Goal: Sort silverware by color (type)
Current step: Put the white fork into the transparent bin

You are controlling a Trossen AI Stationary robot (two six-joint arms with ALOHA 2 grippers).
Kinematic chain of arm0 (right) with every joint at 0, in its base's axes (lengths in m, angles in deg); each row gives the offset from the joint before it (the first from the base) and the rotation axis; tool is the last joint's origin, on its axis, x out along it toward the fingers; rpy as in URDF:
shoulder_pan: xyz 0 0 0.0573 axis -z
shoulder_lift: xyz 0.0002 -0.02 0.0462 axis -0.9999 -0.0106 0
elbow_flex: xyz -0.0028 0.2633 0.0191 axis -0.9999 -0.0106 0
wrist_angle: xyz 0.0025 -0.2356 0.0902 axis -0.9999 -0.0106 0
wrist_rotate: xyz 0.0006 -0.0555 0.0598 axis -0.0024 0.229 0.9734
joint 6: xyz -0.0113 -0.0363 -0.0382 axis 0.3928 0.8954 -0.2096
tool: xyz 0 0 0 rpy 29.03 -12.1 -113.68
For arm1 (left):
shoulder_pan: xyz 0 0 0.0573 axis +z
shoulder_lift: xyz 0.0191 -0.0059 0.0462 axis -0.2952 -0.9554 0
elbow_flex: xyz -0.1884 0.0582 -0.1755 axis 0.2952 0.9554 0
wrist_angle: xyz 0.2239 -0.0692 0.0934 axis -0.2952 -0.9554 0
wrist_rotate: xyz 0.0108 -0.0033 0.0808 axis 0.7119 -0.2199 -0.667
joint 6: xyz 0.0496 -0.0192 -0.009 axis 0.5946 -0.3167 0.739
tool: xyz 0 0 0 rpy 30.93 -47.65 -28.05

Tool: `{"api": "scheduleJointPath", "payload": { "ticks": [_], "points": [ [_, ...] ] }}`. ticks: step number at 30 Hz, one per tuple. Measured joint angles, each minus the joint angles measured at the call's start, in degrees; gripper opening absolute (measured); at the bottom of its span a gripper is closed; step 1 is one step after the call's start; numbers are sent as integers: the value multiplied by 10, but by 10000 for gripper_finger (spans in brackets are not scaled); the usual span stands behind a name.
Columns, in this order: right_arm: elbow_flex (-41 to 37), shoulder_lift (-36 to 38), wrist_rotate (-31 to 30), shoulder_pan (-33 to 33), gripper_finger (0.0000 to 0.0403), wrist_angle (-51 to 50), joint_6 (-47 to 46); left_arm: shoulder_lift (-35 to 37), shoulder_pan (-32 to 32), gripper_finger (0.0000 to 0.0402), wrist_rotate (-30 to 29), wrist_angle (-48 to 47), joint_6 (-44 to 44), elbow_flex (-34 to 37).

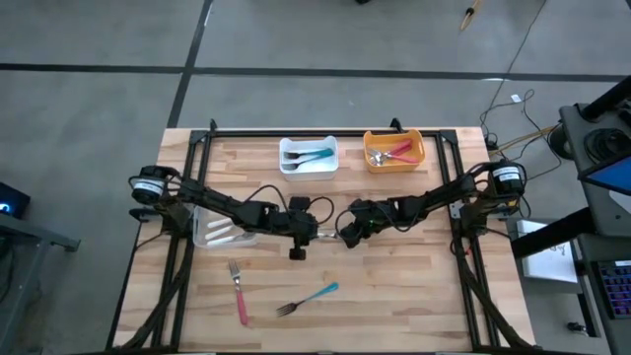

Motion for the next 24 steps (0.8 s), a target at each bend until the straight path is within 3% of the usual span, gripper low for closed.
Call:
{"api": "scheduleJointPath", "payload": {
  "ticks": [17, 24],
  "points": [
    [0, 3, 25, 1, 8, 33, -94, -83, -9, 121, -5, 54, -29, 1],
    [0, 3, 25, 0, 8, 31, -97, -87, -10, 67, -22, 57, -37, 0]
  ]
}}
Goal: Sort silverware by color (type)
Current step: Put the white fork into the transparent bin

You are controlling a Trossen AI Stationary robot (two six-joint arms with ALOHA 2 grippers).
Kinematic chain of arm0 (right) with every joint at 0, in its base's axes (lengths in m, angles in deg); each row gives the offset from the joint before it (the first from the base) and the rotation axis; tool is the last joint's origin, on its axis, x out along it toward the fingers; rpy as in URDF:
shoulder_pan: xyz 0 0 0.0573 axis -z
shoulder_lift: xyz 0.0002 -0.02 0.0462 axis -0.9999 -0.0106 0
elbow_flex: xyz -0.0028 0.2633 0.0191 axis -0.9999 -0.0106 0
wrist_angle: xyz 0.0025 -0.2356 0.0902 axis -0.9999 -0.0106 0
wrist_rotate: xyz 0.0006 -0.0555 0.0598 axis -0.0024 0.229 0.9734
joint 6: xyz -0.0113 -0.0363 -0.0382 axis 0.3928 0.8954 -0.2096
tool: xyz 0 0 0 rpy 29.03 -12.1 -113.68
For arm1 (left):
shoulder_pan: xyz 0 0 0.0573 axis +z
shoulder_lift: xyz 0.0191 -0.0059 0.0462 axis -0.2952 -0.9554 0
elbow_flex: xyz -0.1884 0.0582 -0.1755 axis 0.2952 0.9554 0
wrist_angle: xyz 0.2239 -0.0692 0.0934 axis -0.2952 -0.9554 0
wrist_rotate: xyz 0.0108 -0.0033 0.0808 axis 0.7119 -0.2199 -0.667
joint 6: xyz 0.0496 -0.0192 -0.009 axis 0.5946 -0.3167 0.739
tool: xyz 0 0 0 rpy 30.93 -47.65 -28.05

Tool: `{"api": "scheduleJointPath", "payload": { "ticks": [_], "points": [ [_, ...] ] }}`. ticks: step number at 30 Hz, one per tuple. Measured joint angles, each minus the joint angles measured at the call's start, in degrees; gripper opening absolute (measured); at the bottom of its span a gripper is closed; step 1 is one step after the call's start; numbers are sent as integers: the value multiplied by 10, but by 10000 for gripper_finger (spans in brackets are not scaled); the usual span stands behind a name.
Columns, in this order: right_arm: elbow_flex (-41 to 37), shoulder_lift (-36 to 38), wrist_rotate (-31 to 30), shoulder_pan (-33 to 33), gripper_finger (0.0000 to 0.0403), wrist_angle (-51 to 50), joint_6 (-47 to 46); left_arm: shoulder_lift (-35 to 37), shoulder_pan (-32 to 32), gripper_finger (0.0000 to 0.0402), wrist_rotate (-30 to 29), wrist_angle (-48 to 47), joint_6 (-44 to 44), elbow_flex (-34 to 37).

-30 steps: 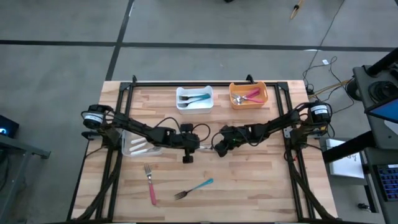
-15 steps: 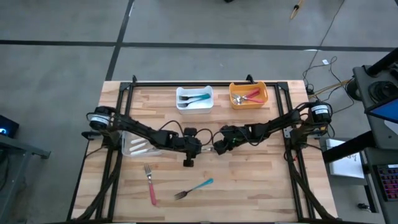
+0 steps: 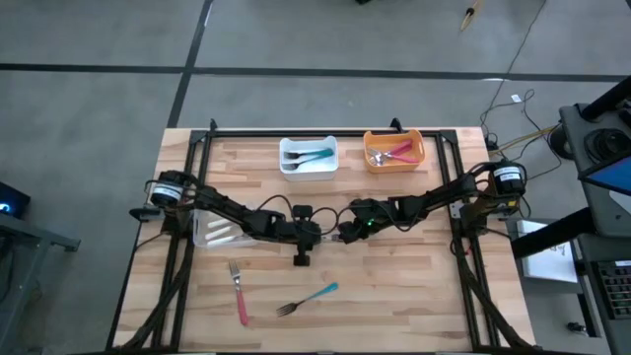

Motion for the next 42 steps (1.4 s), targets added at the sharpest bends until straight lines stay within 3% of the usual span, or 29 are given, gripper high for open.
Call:
{"api": "scheduleJointPath", "payload": {
  "ticks": [3, 13, 23, 28, 32, 38, 42],
  "points": [
    [0, 0, -10, 0, 9, 0, 2, 3, 0, 32, -2, -4, -4, 0],
    [0, 5, 2, 2, 41, 0, 52, 16, 0, 32, 48, -22, -38, 1],
    [0, 70, 30, 30, 57, -7, 132, 114, -2, 32, 71, -118, -45, 1],
    [0, 129, 30, 47, 57, -16, 182, 201, -2, 32, 71, -228, -45, 1],
    [0, 175, 21, 54, 57, -24, 216, 282, 0, 32, 88, -386, -53, -25],
    [0, 224, -20, 54, 57, -39, 259, 380, 1, 33, 88, -645, -130, -47],
    [0, 230, -43, 54, 57, -50, 280, 430, 1, 34, 45, -751, -207, -38]
  ]
}}
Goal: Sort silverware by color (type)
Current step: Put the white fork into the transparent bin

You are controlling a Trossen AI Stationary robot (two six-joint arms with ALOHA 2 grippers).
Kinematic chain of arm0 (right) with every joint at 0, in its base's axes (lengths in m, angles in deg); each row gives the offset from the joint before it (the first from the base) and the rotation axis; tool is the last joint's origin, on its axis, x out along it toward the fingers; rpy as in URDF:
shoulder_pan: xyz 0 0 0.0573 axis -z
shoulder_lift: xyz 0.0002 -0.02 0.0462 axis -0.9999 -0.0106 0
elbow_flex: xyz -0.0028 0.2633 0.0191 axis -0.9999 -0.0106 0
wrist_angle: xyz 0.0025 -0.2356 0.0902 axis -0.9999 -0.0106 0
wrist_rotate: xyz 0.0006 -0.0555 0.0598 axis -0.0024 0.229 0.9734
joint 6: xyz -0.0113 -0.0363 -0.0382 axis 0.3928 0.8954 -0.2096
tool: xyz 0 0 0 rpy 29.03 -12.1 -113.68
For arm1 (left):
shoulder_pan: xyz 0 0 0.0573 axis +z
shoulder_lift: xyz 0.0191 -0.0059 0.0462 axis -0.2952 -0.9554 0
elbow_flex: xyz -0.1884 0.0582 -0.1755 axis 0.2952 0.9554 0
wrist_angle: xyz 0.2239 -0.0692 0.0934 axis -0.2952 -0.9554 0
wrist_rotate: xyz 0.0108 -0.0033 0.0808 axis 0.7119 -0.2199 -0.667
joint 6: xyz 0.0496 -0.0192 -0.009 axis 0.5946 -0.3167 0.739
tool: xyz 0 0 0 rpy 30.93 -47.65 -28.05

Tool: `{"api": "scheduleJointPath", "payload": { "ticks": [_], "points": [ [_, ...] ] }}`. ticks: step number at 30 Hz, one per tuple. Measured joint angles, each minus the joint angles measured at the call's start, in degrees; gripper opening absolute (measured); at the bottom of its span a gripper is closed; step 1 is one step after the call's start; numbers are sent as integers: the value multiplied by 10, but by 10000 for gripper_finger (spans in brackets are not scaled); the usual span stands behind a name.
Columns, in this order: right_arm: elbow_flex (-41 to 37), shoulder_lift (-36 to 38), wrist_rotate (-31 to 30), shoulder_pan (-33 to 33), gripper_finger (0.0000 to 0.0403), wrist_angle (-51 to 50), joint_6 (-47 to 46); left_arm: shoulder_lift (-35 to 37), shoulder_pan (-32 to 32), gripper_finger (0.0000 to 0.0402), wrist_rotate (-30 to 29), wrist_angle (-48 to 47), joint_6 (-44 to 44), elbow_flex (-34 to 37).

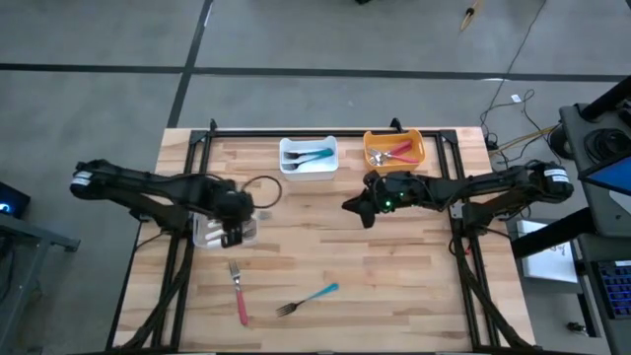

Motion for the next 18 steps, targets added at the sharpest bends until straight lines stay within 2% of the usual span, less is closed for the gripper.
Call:
{"api": "scheduleJointPath", "payload": {
  "ticks": [5, 10, 18],
  "points": [
    [0, -10, -17, 0, 57, -2, 7, 35, 0, 35, 2, -55, -94, 35],
    [-1, -17, -17, 0, 57, -3, 7, 48, 1, 36, 9, -60, -166, 87],
    [-1, -17, -17, 0, 57, -1, 7, 38, 1, 37, 9, -40, -197, 172]
  ]
}}
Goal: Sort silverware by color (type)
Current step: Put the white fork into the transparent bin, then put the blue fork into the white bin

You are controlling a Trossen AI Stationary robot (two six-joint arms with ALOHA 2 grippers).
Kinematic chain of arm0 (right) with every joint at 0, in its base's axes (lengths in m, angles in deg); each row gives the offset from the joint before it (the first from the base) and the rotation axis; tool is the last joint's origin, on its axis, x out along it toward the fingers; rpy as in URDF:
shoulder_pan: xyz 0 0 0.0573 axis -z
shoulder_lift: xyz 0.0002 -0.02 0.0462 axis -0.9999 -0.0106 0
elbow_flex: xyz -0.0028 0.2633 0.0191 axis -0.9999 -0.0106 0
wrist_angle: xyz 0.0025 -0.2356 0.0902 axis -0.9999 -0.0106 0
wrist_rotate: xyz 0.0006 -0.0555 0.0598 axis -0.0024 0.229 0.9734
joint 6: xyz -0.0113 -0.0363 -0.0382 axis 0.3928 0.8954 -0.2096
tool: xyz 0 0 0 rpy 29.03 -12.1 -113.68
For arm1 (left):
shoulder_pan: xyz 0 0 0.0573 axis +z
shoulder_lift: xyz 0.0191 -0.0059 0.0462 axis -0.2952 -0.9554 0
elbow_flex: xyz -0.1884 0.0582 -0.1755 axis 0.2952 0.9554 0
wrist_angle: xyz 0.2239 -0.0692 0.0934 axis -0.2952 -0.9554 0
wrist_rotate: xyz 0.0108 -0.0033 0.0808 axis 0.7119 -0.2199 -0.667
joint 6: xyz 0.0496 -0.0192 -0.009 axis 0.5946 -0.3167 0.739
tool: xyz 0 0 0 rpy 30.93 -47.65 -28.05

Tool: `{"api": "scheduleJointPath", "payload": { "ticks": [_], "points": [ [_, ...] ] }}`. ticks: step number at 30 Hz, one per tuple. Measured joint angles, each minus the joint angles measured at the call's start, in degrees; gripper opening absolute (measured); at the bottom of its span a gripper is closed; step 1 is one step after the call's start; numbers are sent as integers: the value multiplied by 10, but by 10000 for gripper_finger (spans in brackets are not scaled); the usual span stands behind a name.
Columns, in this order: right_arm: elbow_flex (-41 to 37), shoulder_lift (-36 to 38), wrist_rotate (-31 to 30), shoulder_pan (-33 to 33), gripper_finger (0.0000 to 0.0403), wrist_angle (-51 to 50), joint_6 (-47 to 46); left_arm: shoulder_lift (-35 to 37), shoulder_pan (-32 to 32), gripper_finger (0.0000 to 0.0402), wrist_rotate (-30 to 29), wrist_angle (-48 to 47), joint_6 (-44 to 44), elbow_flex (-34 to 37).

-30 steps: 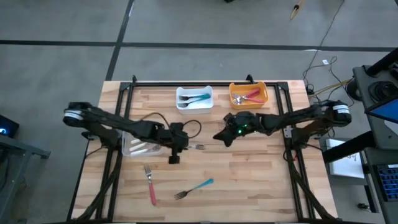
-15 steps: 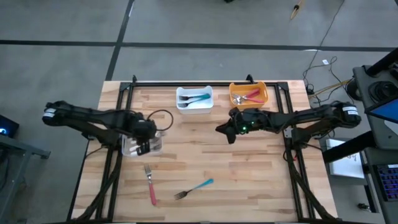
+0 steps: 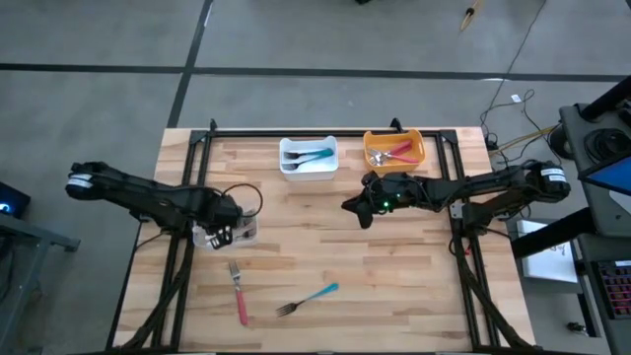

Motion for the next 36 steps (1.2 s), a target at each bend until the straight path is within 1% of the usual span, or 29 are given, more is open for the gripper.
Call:
{"api": "scheduleJointPath", "payload": {
  "ticks": [5, 10, 18, 23, 29, 33, 36],
  "points": [
    [0, 0, 0, 0, 57, 0, 0, -10, 0, 46, 0, 42, 4, 29],
    [0, 0, -1, 0, 57, 0, 1, -19, 0, 62, -3, 57, 5, 33],
    [0, 0, -1, 0, 57, 0, 3, -37, 0, 69, -44, 66, 10, 23],
    [0, 0, -2, -12, 57, 0, 35, -45, -1, 70, -45, 73, 7, -18],
    [6, 0, -1, -41, 57, 2, 77, -54, -21, 70, -44, 98, 10, -99],
    [19, -1, -2, -63, 57, 5, 107, -60, -56, 71, -44, 148, 10, -141],
    [30, -1, -4, -83, 57, 6, 125, -62, -93, 71, -46, 216, 10, -153]
  ]
}}
